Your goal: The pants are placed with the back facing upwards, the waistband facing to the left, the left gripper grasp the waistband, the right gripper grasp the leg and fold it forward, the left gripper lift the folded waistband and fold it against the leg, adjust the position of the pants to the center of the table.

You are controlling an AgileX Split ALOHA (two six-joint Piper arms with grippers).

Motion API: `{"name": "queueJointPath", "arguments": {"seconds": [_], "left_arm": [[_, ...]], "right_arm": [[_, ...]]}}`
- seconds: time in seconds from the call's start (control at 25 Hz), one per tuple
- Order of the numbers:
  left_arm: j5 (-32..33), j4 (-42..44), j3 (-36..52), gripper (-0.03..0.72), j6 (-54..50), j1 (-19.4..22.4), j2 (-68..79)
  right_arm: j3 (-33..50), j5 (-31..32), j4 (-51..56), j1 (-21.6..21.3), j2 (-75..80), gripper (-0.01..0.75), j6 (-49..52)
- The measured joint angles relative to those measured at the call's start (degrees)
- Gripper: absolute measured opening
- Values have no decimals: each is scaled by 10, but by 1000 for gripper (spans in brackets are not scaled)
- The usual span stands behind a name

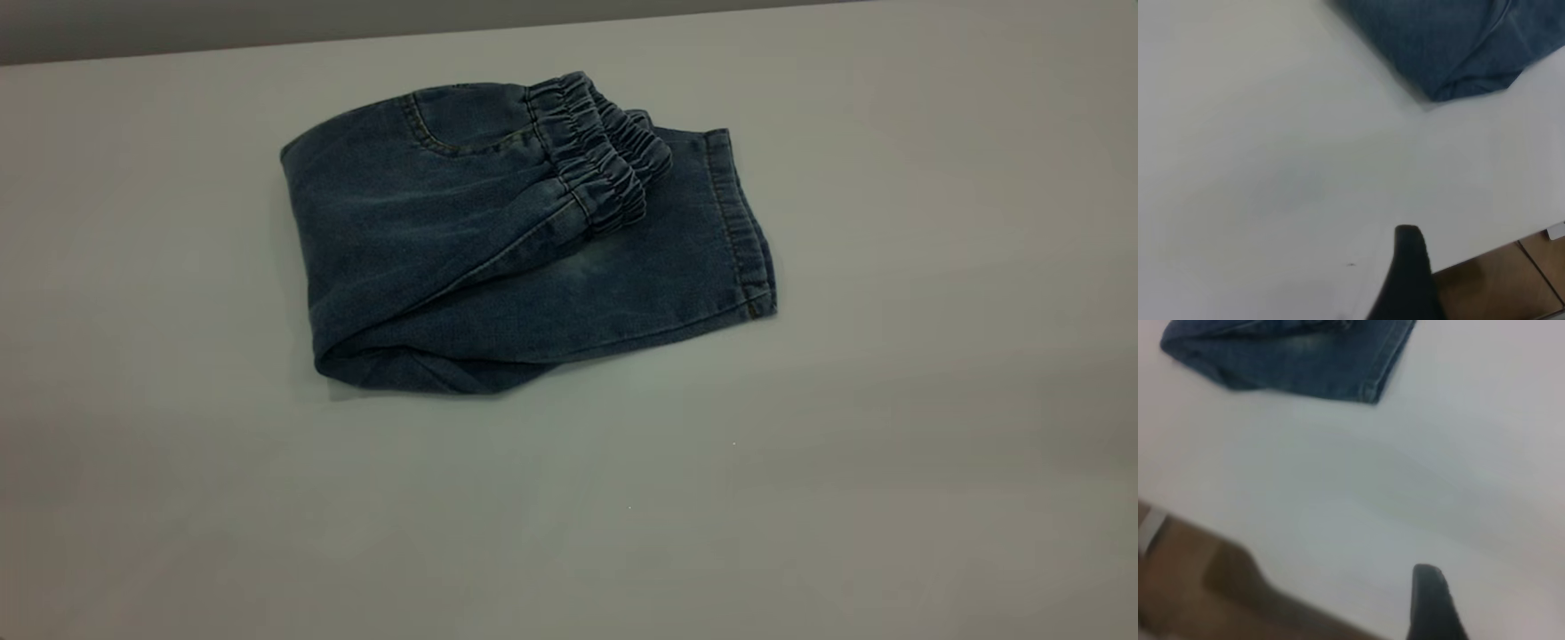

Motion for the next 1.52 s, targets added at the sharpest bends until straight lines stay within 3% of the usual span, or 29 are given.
{"name": "queueJointPath", "arguments": {"seconds": [0.32,0.96,1.24,1.52], "left_arm": [[-67,-1,47,510,0,0,0],[-73,-2,50,510,0,0,1],[-73,-4,50,510,1,87,-7],[-72,-4,50,510,1,160,-80]], "right_arm": [[8,-18,-4,0,-22,358,6],[8,-18,-3,-13,-46,358,4],[7,-17,-1,-116,-128,358,4],[8,-16,-1,-112,-134,358,4]]}}
